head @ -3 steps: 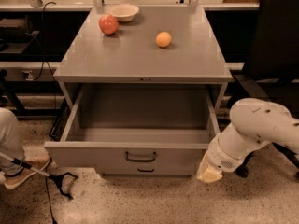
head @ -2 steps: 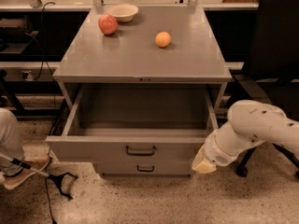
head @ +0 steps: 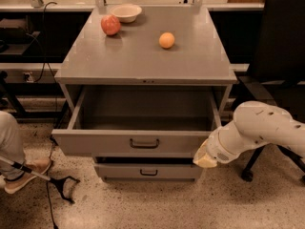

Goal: Close top drawer

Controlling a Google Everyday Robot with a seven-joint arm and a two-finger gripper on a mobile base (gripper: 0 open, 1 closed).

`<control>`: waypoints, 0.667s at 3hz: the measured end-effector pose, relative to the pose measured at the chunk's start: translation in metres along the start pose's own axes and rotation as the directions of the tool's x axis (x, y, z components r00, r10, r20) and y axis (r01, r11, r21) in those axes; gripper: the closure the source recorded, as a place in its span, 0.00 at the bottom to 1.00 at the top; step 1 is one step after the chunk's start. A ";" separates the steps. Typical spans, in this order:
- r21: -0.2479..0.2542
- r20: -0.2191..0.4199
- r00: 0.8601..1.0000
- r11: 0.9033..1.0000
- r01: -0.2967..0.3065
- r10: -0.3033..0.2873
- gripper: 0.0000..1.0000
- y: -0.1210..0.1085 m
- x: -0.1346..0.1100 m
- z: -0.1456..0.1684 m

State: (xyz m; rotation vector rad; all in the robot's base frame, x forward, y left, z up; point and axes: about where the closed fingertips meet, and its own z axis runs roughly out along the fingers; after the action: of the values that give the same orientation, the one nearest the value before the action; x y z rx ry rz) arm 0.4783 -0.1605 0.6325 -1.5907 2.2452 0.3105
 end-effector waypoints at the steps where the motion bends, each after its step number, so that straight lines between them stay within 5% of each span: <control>1: 0.049 0.032 0.999 0.999 -0.022 0.021 1.00 -0.013 0.000 0.005; 2: 0.134 0.085 0.996 0.991 -0.031 0.019 1.00 -0.047 -0.003 0.016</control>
Offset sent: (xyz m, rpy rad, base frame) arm 0.1428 -0.0206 -0.0230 0.1073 -0.3613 -0.1606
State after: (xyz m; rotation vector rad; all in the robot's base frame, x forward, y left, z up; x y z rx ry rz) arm 0.5256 -0.1679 0.6208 -1.4544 2.1756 0.2223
